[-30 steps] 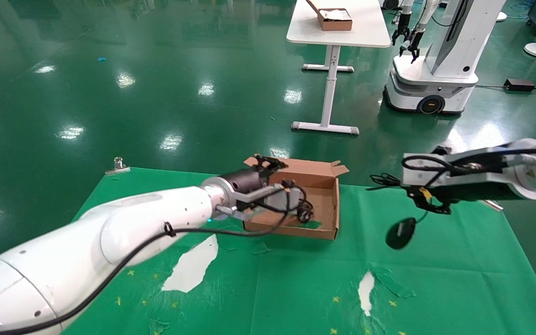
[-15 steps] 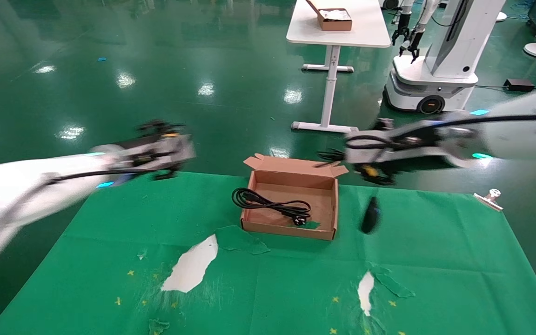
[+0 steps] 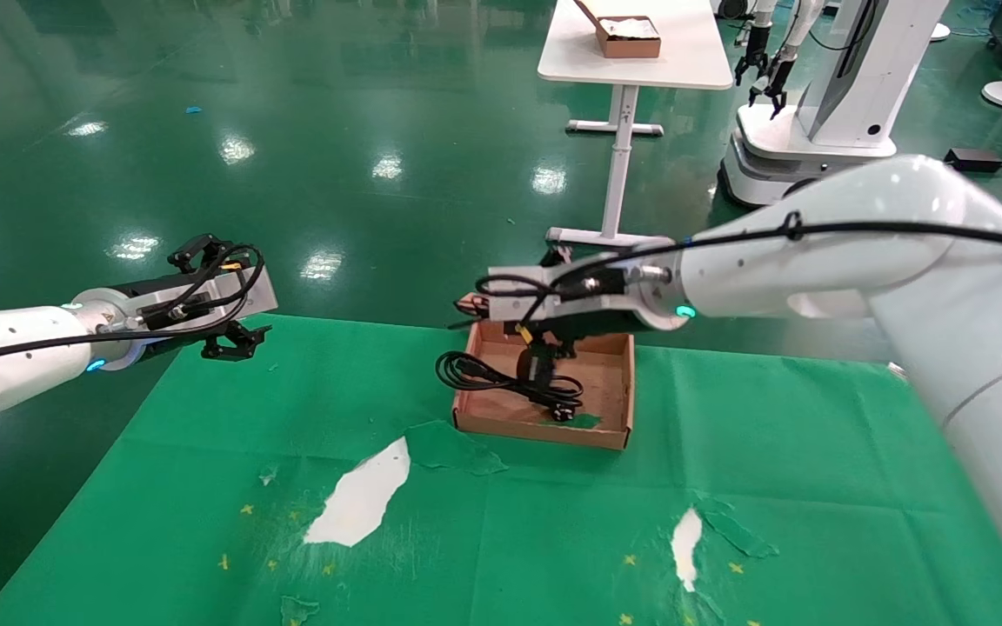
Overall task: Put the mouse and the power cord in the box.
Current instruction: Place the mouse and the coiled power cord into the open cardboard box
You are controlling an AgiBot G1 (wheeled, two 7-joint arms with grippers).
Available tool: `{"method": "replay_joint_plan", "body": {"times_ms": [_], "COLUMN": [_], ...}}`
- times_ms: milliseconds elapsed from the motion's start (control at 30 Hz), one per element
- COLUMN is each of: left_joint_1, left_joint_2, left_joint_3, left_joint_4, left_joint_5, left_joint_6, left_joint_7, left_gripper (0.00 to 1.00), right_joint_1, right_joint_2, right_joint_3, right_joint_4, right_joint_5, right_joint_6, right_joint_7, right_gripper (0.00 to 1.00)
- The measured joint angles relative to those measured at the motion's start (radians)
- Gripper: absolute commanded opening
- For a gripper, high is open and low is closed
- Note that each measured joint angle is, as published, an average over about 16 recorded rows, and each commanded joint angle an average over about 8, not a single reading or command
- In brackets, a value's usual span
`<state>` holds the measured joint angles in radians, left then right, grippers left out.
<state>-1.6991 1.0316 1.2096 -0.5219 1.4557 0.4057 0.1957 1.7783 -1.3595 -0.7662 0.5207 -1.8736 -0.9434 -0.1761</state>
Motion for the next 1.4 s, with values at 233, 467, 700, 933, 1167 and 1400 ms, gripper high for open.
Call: {"method": "replay_joint_plan", "body": {"times_ms": [233, 467, 700, 933, 1167, 1400], "left_joint_1": [0.0, 0.0, 0.0, 0.0, 0.0, 0.0], "left_joint_2": [-0.009, -0.016, -0.02, -0.02, -0.018, -0.017], "left_joint_3": [0.014, 0.024, 0.028, 0.028, 0.027, 0.027], "left_joint_4": [-0.022, -0.038, -0.044, -0.044, -0.043, -0.042], "left_joint_5": [0.021, 0.036, 0.042, 0.043, 0.042, 0.041], "left_joint_6": [-0.007, -0.011, -0.013, -0.013, -0.013, -0.013], "left_joint_7": [-0.037, -0.064, -0.075, -0.075, -0.073, -0.072], "left_gripper": [1.0, 1.0, 1.0, 1.0, 1.0, 1.0], "right_joint_1": [-0.007, -0.012, -0.017, -0.018, -0.017, -0.032], "right_joint_2": [-0.012, -0.012, -0.012, -0.011, -0.01, 0.008], "right_joint_3": [-0.102, -0.184, -0.214, -0.213, -0.206, -0.187], "right_joint_4": [-0.065, -0.097, -0.115, -0.113, -0.107, -0.084], "right_joint_5": [0.055, 0.085, 0.098, 0.098, 0.095, 0.117], "right_joint_6": [0.079, 0.137, 0.157, 0.156, 0.15, 0.132], "right_joint_7": [0.005, 0.034, 0.044, 0.043, 0.042, 0.048], "right_gripper": [0.0, 0.61, 1.0, 1.0, 1.0, 1.0]}}
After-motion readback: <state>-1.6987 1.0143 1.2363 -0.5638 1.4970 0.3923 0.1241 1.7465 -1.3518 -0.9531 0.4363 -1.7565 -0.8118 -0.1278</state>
